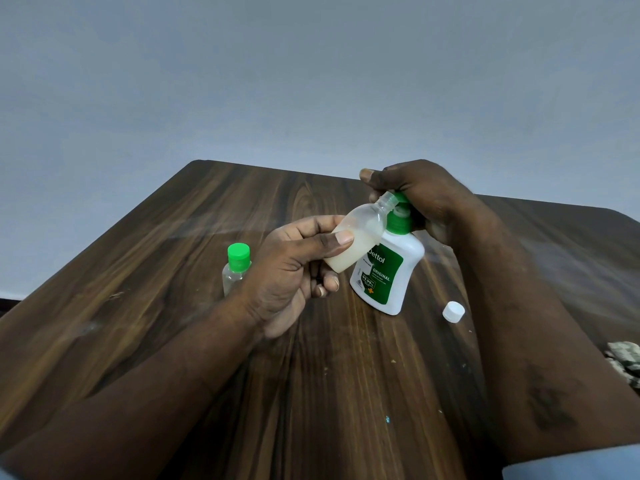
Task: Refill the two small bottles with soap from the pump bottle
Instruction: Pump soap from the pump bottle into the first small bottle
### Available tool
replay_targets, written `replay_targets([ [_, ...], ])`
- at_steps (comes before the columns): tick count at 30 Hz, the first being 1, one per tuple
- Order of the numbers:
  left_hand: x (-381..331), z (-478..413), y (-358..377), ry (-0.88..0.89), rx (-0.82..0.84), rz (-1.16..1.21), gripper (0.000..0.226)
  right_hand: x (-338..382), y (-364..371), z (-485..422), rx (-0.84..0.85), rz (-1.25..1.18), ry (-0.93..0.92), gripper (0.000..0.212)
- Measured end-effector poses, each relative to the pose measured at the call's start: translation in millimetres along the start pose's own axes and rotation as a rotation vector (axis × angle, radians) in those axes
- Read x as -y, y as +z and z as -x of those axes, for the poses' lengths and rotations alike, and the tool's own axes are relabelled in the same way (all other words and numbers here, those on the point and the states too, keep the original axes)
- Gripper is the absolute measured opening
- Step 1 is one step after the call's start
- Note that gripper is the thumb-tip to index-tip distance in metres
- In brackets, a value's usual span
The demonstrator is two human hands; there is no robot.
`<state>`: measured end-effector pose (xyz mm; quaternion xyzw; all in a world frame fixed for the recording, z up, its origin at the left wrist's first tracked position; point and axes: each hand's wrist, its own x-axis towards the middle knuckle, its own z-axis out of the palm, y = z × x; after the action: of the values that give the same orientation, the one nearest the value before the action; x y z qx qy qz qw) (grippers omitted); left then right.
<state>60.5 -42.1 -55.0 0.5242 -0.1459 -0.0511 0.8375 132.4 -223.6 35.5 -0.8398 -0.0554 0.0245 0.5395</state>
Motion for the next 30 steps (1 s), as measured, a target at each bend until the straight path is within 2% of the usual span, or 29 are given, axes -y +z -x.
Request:
replay_targets([
  [8, 0.9, -0.1, 1.9, -0.015, -0.019, 0.000, 0.034, -6.6, 0.8, -2.8, 0.048, 0.006, 0.039, 0.029],
  [17, -0.4, 0.5, 1.2, -0.012, -0.007, -0.012, 0.038, -6.9, -4.0, -9.7, 0.051, -0.031, -0.046, 0.028],
  [22, -1.0, 1.3, 2.6, -0.014, -0.007, -0.008, 0.038, -8.3, -3.2, -11.7, 0.028, -0.032, 0.000, 0.019],
  [30, 1.1, 0.7, 2.4, -0.024, -0.024, -0.014, 0.038, -11.6, 0.3, -9.6, 0.013, -0.010, 0.039, 0.023],
])
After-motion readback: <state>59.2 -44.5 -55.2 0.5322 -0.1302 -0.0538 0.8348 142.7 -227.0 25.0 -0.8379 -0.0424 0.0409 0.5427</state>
